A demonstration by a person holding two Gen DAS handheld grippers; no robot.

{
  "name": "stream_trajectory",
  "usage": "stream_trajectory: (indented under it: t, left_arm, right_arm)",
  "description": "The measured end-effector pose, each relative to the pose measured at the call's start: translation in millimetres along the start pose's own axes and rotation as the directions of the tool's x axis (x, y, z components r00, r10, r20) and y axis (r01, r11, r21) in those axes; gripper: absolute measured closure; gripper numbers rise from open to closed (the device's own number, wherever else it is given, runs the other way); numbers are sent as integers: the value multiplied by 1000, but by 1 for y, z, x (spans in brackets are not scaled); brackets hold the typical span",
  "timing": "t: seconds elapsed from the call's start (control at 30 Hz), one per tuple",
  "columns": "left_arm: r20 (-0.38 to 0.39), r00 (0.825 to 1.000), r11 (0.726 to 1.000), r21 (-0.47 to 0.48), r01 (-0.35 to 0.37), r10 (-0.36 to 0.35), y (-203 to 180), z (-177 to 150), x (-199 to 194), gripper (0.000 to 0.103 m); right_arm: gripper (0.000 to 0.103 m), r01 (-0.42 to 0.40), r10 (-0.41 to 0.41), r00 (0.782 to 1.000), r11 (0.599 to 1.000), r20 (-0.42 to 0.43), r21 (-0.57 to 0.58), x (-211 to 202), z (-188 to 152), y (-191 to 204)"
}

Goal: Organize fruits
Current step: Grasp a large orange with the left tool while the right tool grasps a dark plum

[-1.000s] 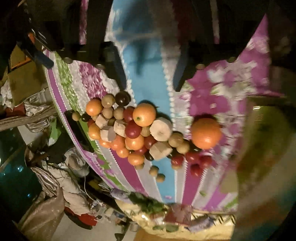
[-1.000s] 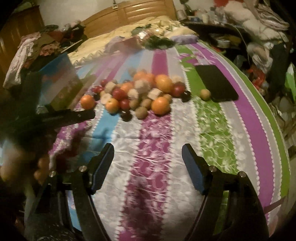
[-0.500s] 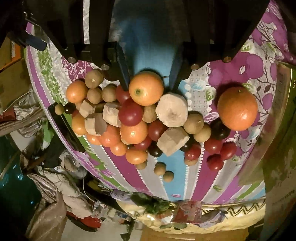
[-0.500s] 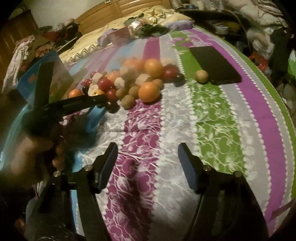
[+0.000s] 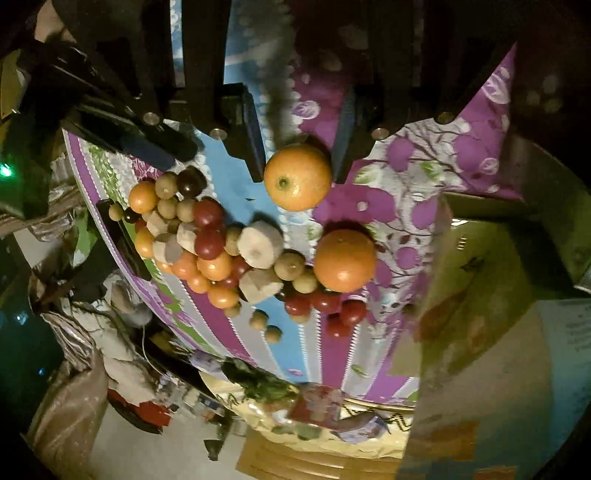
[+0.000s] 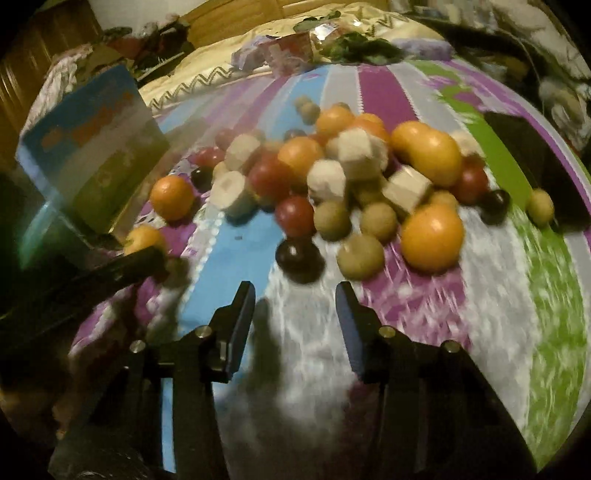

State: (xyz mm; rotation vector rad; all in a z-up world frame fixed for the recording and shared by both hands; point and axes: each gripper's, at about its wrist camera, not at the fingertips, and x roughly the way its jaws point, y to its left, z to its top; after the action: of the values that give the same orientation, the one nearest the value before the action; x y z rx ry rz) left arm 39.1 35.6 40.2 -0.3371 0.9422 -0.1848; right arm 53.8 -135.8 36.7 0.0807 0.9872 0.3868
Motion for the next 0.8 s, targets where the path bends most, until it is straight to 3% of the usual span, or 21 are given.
stream_trajectory:
  t: [0.33, 0.5, 0.8]
  left_arm:
    - [-4, 1000, 1000, -18, 9, -9, -1, 6, 5, 66]
    - [-7, 1000, 1000, -8, -13, 13, -7, 8, -4, 66]
    - [85, 988, 991, -24, -131, 132, 9, 41, -88, 66]
  right_arm:
    - [76, 93, -93, 996, 995, -5, -44, 14, 9, 8]
    - [76, 92, -93, 996, 995, -6, -47, 7, 11, 8]
    - [76, 80, -76, 995, 994, 59, -71, -50, 43, 38]
